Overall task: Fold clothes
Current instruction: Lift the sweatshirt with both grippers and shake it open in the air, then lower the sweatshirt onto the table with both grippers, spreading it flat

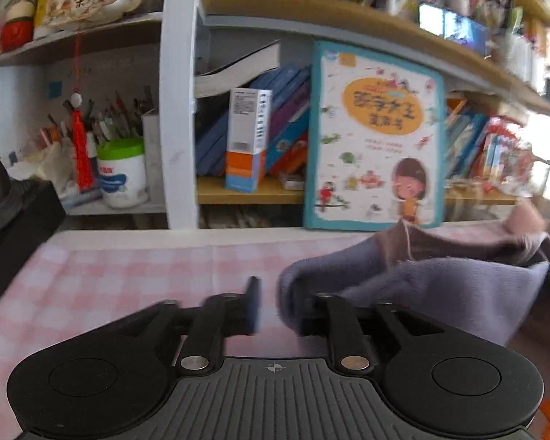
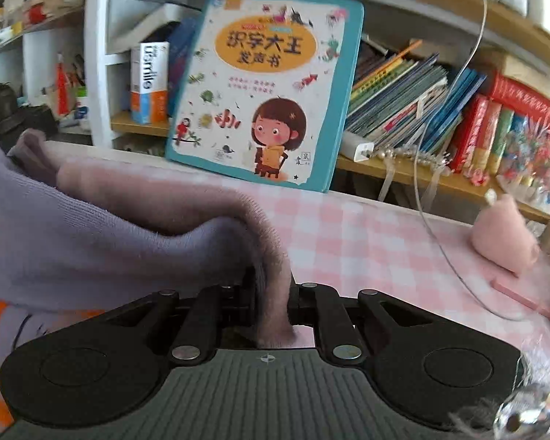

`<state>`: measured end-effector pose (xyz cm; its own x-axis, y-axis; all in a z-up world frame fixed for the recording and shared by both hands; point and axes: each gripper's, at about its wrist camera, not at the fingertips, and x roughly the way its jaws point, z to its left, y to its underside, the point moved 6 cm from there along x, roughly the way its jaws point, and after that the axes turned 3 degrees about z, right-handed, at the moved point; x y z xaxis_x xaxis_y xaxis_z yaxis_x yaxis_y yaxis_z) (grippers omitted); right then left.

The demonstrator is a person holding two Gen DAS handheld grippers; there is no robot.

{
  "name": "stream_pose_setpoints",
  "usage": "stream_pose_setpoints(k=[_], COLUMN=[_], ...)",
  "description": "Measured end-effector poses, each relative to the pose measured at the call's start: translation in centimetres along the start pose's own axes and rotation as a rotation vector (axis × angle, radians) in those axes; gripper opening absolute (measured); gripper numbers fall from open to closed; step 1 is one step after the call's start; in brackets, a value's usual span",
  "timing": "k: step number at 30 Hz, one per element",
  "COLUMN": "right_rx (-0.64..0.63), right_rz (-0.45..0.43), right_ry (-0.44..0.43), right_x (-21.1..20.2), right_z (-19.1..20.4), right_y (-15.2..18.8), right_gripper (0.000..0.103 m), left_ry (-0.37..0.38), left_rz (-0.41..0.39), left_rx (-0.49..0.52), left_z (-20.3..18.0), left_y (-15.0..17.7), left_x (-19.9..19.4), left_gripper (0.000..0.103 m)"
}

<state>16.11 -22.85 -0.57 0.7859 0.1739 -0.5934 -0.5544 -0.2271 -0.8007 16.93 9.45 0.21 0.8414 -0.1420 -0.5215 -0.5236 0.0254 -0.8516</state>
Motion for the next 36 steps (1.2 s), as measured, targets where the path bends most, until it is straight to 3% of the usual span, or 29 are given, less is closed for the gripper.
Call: stream_pose_setpoints(k=[1,3,8,11,12,13,16,20,25,27,30,36], right_rx=[-0.012,-0.044,-0.117,-0.186,-0.211,-0.233,-0.251,-0.232,-0.079,-0.002,0.089,0.213], right_rz=[0.001,-0.008,0.029,0.060,0.060,0.054,0.002,-0.124,-0.161,-0.124,-0.054,0.088], right_ry=[0.014,0.049,0.107,0.153,0.184,0.218,0.257,0.261,0.119,0.091,0.058,-0.038], right_x=[0.5,1.9,5.8,7.5,7.5,7.0,4.4,-1.5,-6.7,-7.0,-6.8,-7.3], right_z=[0.1,0.0,-0.3,-0.1,-0.1,-0.1,0.0,0.8,1.9,1.8,1.5,2.2], right_y=[-0.1,-0.6,-1.7,-1.9,-2.0,-2.0,-2.1,-1.9,0.8,2.1,3.8,8.0], right_gripper=[0.011,0.012,0.014,0.029,0.041,0.049,0.056,0.073,0.073,0.070,0.057,0.057], left_ry=[-0.029,-0.038,-0.045,-0.013,-0.002,0.010,0.085,0.137,0.063,0.014,-0.065,-0.210], left_rz=[-0.008,-0.037,-0.106,-0.141,-0.153,-0.164,-0.182,-0.095,-0.034,-0.012,0.021,0.058], left_rx=[-0.001,0.017,0.088,0.190,0.224,0.258,0.367,0.489,0.583,0.618,0.662,0.606], left_z=[0.2,-0.3,-2.2,-5.0,-6.0,-6.9,-10.1,-13.5,-14.4,-14.1,-12.9,-6.9], left_y=[-0.5,-0.3,0.3,0.6,0.7,0.9,1.8,4.0,5.9,6.3,6.8,6.2], left_x=[0.1,-0.8,-3.1,-4.6,-5.1,-5.6,-6.2,-4.4,-2.3,-1.7,-0.8,-0.7], left_gripper=[0.050,0.066,0.068,0.068,0.070,0.074,0.078,0.078,0.078,0.078,0.078,0.079])
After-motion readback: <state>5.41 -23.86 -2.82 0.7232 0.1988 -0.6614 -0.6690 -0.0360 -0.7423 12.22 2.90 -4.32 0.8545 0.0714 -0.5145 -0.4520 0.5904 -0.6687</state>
